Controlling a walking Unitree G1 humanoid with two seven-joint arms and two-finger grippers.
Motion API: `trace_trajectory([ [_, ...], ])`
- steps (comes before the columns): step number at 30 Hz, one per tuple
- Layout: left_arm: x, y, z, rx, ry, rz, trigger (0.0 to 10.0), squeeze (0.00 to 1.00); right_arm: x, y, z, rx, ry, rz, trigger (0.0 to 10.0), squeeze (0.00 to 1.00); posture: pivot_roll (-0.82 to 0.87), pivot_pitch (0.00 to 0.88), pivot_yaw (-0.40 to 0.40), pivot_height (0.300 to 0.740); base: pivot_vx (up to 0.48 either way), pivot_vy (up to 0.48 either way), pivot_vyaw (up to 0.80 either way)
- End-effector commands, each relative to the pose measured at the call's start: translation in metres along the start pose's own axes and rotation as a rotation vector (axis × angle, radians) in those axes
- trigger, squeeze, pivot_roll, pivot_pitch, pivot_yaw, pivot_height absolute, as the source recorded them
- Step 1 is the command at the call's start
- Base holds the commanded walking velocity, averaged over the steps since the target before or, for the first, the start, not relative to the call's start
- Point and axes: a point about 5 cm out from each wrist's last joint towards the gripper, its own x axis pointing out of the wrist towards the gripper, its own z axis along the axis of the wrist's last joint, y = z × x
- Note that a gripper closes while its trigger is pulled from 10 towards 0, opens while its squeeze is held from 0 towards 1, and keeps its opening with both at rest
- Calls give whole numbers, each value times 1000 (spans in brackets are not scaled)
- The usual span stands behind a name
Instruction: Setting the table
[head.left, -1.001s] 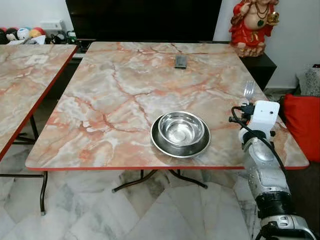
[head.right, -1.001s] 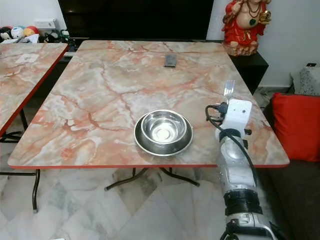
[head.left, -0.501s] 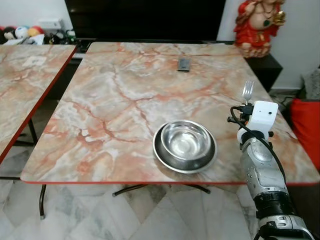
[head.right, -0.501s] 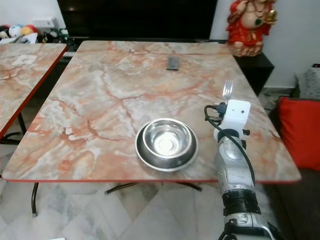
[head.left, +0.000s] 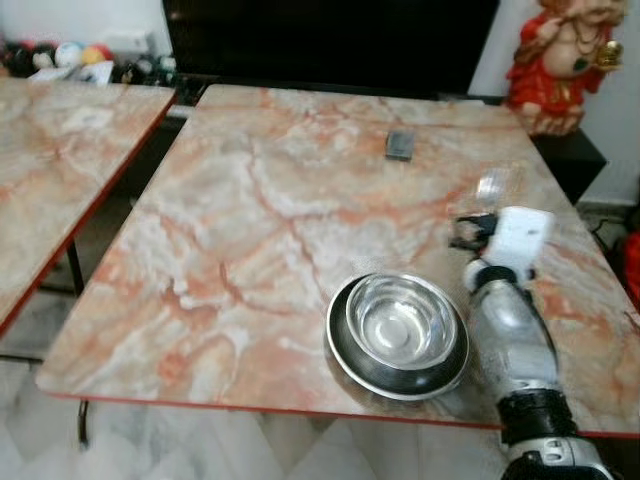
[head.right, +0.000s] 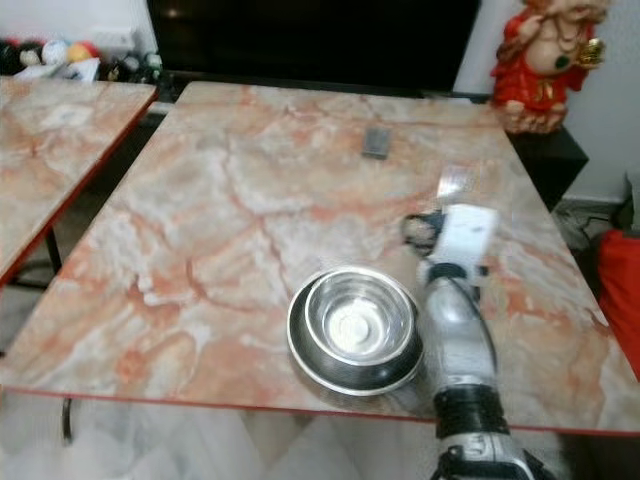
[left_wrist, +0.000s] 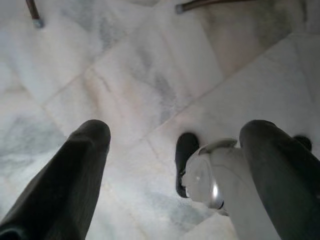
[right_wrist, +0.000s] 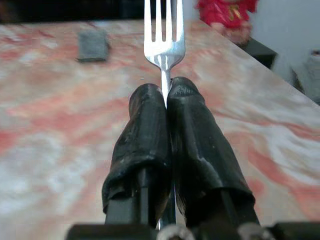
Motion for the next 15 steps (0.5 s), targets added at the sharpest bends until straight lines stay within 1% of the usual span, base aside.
trace_trajectory([
  [1, -2, -2, -7, -13, 29, -5, 10000, 0, -2, -9, 4, -29, 12, -29, 10000, 0, 11, 142, -12, 740, 0, 0, 0],
  [2, -2, -2, -7, -12, 29, -6, 10000, 0, -6, -14, -1, -60, 54, -51, 10000, 0, 11, 142, -12, 740, 0, 0, 0],
  [3, -2, -2, -7, -12, 29, -6, 10000, 0, -6, -14, -1, -60, 54, -51, 10000, 0, 11, 142, -12, 740, 0, 0, 0],
  [4, -2, -2, -7, -12, 30, -6, 10000, 0, -10, -21, -5, -76, 87, -67, 10000, 0, 8, 144, -12, 740, 0, 0, 0],
  [6, -2, -2, -7, -12, 29, -7, 10000, 0, -12, -22, -6, -78, 95, -70, 10000, 0, 6, 145, -12, 740, 0, 0, 0],
  [7, -2, -2, -7, -11, 30, -8, 10000, 0, -17, -25, -7, -73, 116, -67, 10000, 0, -1, 147, -12, 740, 0, 0, 0],
  [15, -1, -2, -6, -7, 30, -10, 10000, 0, -37, -21, -7, -37, 228, -2, 10000, 0, -11, 153, -16, 740, 0, 0, 0],
])
